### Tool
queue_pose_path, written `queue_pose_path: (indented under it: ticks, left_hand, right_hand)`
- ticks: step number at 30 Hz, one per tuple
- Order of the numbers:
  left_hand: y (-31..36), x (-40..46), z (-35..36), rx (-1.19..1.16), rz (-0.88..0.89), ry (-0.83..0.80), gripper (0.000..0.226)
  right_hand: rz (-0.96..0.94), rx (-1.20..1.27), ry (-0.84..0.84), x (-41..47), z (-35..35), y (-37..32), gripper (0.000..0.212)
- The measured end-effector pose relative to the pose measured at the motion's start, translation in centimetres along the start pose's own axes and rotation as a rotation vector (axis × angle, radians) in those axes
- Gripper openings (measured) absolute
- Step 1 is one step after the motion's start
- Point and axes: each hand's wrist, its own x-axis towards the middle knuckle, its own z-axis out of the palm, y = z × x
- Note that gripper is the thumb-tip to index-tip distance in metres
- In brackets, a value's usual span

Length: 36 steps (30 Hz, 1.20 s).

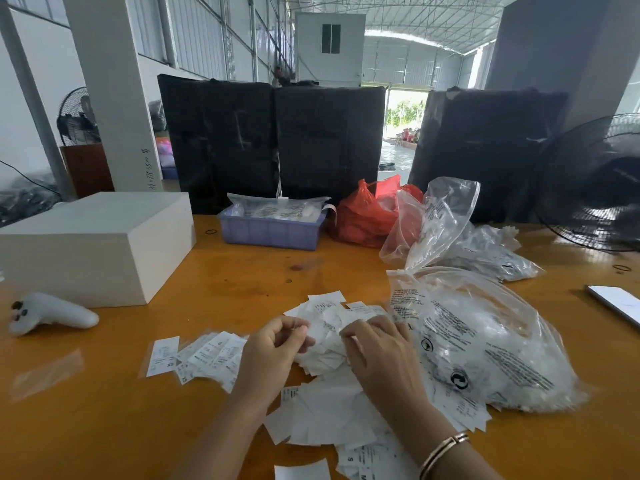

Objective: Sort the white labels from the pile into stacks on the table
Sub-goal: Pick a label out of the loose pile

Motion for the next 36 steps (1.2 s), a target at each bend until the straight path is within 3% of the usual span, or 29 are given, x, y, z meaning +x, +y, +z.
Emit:
queue_pose_path:
  ticks: [5,7,12,17,20,27,31,33,36]
  left_hand:
    - [0.1,-0.1,0.0,-0.023,-0.011,-0.022,0.009]
    - [0.1,-0.2,0.1,-0.029,-0.01,-0.034,0.009]
    - [0.1,-0.4,0.6,-0.024,-0.002,-0.095,0.01]
    - [-0.2,-0.3,0.5,0.012,0.004,-0.1,0.01]
    - [-0.3,-0.1,0.4,0.019,-0.005,-0.081,0.011]
    - [-0.1,-0.1,0.5,0.003,-0.005,-0.112,0.013]
    - [0.2,-0.3,0.6,-0.037,-0.011,-0.129,0.012]
    - [0.2,-0.4,0.7,-0.051,-0.004,-0.134,0.013]
    - [0.5,-0.6,1.1,-0.137,-0.032,-0.168,0.011]
  right_hand:
    - [0.712,0.83,0.011,0.9,-0.6,0.6,0.008]
    - [0.874,1.037,0.018,1.0,-1.0,1.1,0.01]
    - [0.862,1.091,-0.128,0.7,-1.1,1.3,0.018]
    - [0.557,0.545,-0.291,0.4,-0.3,1.0,0.027]
    - [0.479,0.484,-0.286,0.5,-0.1,0.9,0.032]
    - [0.475,0.65,-0.075,0.0,-0.9,1.0,0.057]
    - [0.705,1.035,0.021,-0.3,-1.3,0.9,0.067]
    - [0.798,1.163,0.054,-0.5,-1.5,1.0,0.056]
    - [0.864,1.28,0.076,-0.6,-1.8,0.8,0.017]
